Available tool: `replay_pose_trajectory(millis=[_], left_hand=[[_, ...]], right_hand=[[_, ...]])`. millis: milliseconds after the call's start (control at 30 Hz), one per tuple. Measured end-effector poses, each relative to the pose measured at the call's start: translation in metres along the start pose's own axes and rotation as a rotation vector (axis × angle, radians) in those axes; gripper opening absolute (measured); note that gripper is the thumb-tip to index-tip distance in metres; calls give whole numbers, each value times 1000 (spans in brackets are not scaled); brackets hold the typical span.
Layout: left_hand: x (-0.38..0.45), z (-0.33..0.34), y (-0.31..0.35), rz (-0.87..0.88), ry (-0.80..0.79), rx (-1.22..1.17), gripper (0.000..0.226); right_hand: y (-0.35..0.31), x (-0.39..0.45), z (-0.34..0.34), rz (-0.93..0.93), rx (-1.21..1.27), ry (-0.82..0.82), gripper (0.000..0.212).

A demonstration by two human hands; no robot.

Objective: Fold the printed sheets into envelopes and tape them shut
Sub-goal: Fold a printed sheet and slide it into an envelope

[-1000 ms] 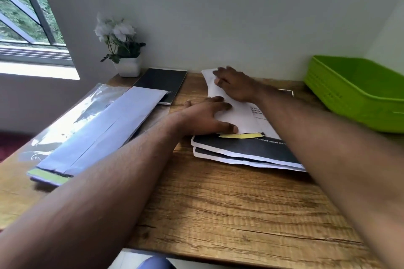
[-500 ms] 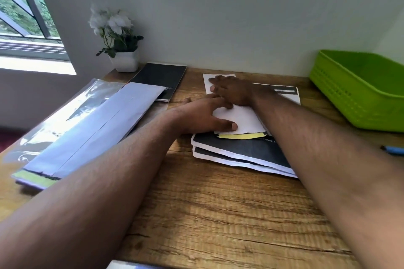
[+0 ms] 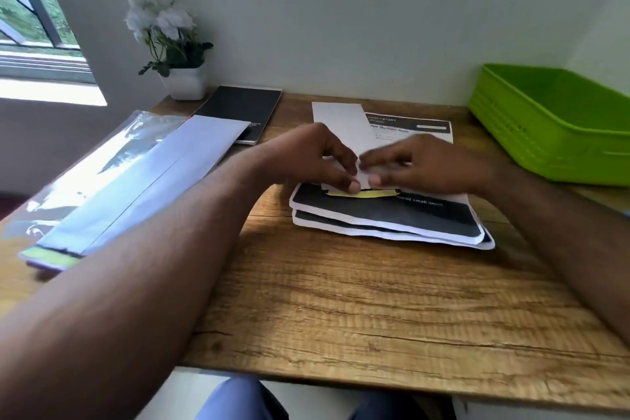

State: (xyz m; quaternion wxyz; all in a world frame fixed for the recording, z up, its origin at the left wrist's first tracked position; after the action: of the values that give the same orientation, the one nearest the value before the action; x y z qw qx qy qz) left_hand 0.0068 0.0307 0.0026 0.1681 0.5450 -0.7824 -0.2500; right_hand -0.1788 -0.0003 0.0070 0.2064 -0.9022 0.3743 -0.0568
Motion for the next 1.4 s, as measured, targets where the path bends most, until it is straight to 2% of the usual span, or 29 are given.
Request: replay_pose_trajectory(millis=[67, 100, 233, 300, 400, 467, 567, 667, 833, 1133, 1267, 1400], left_hand=[[-2, 2, 1, -41, -67, 6, 45], [-3, 3, 3, -51, -80, 7, 47], [-4, 1, 3, -34, -28, -53, 30], [-4, 1, 3, -24, -2, -66, 24], [-3, 1, 3, -4, 19, -28, 28], [-2, 2, 4, 18, 11, -23, 27], [-3, 4, 8, 86, 19, 5, 17], [-4, 4, 15, 78, 26, 9, 15], [-6, 1, 17, 31, -29, 30, 16], [-18, -13, 10, -31, -26, 223, 12], [-11, -1, 25, 82, 64, 320, 21], [1, 10, 36, 148, 65, 385, 9]], right_hand=[[2, -18, 6, -13, 22, 16, 57], [4, -19, 5, -13, 61, 67, 54], [8, -16, 2, -60, 139, 177, 19], [8, -14, 4, -90, 124, 211, 16], [9, -13, 5, -103, 123, 260, 13], [4, -13, 5, -191, 108, 283, 11], [-10, -9, 14, -342, 55, 245, 7], [-16, -2, 17, -313, 110, 180, 7], [-4, -5, 13, -273, 147, 166, 7], [17, -20, 2, -211, 203, 171, 11], [14, -18, 0, -202, 169, 162, 8], [11, -15, 2, -226, 95, 156, 15]])
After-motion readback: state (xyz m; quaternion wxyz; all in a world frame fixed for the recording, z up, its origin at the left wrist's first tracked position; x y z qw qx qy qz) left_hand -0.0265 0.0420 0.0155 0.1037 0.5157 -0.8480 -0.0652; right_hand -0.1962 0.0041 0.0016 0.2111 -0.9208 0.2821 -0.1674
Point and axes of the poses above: each hand's wrist, its own x-axis towards the middle knuckle, its own z-axis out of the palm, y = z × x, the point moved 3 cm from there along x, towards the middle knuckle, and after that the axes turned 1 degree about -z, right-handed, at the moved point
